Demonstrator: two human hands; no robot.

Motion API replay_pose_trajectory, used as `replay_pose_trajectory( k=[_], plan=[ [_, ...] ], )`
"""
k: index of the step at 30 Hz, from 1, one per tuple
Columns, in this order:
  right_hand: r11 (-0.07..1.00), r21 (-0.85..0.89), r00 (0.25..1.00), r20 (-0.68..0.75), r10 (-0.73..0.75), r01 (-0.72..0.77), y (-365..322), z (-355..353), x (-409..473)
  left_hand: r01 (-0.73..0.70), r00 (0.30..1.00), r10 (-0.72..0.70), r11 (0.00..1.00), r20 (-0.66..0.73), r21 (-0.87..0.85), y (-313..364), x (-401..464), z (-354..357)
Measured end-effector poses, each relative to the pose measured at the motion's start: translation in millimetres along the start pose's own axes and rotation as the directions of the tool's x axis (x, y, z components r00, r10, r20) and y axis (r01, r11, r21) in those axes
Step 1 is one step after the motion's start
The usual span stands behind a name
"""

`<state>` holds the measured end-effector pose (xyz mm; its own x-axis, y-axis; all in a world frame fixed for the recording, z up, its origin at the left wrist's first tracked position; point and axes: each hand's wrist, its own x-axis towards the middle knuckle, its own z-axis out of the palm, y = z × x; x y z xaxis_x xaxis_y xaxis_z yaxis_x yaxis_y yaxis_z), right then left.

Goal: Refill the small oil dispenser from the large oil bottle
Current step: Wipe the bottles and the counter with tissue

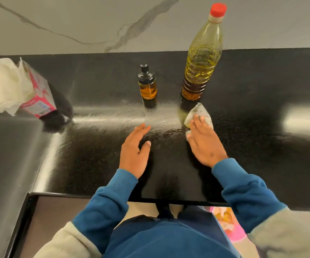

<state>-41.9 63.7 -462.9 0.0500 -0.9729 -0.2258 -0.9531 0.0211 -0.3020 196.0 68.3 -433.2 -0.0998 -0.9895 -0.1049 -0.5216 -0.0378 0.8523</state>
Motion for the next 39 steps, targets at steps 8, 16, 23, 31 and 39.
replay_pose_trajectory(
  k=[8,16,23,31,39],
  plan=[
    [0.997,-0.020,0.997,-0.030,0.077,-0.078,-44.5,28.5,-10.7,-0.051,0.998,0.050,0.998,0.038,0.027,2.1,12.6,9.2],
    [0.942,0.125,0.947,0.044,-0.318,0.311,-101.4,36.1,-3.5,-0.054,0.998,0.054,0.998,0.017,0.017,-8.1,16.4,-6.8],
    [0.826,0.509,0.958,-0.261,-0.121,0.243,-74.8,10.2,1.0,-0.169,0.979,0.159,0.983,0.128,0.073,-11.7,18.6,-5.3],
    [0.908,0.416,0.876,-0.422,0.233,-0.041,-34.3,-4.3,3.2,-0.015,0.978,-0.009,0.993,0.210,0.115,7.8,30.2,20.0],
    [0.961,0.189,0.917,-0.308,0.255,-0.204,-38.0,-2.7,6.7,0.045,0.993,-0.053,0.996,0.101,0.077,11.0,42.3,14.3]
  ],
)
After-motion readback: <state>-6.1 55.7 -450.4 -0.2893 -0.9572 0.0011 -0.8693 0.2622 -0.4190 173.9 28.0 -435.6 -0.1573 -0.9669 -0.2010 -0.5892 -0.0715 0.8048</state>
